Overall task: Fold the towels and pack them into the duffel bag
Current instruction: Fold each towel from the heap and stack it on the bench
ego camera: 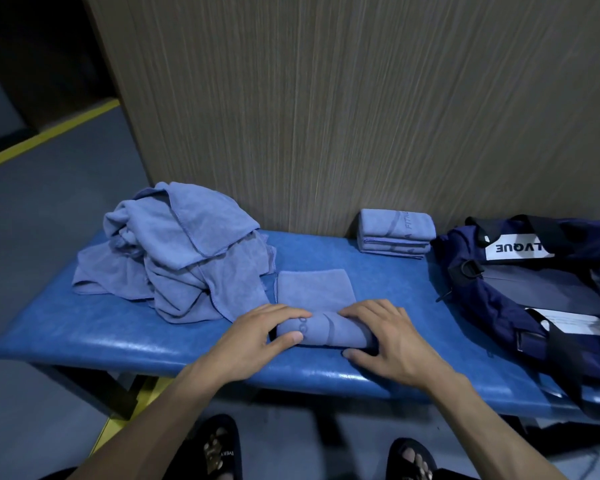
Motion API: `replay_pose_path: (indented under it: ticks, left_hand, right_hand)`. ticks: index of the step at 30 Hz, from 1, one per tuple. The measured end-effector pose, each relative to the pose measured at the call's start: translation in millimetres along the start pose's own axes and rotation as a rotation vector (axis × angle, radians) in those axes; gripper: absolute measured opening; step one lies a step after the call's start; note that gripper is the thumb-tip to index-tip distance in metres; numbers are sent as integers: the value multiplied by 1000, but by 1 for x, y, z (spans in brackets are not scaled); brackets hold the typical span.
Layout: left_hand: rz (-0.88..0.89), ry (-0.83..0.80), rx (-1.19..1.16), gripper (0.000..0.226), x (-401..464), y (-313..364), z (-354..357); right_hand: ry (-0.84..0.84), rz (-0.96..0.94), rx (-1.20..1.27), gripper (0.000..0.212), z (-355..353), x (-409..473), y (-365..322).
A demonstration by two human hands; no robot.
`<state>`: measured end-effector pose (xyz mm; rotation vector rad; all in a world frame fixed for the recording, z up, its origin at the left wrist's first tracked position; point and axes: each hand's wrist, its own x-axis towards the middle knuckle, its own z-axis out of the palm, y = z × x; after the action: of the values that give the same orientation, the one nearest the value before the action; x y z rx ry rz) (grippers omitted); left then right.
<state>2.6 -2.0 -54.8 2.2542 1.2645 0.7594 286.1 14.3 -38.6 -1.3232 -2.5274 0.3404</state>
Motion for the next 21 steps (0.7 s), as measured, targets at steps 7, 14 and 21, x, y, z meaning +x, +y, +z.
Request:
replay_pose_path:
  ticks: [7,14,21]
  left_hand:
    - [-30,-56,-48,56,-15,6,-2]
    - [-237,134,-311,23,-7,11,13]
    - [-462,141,-330,37,18,16,14]
  right_hand:
    - [16,32,136,36,-9,2,-1]
    - [-71,297,415,19,-21,-1,1]
    - [-72,573,512,25,-14,15,3]
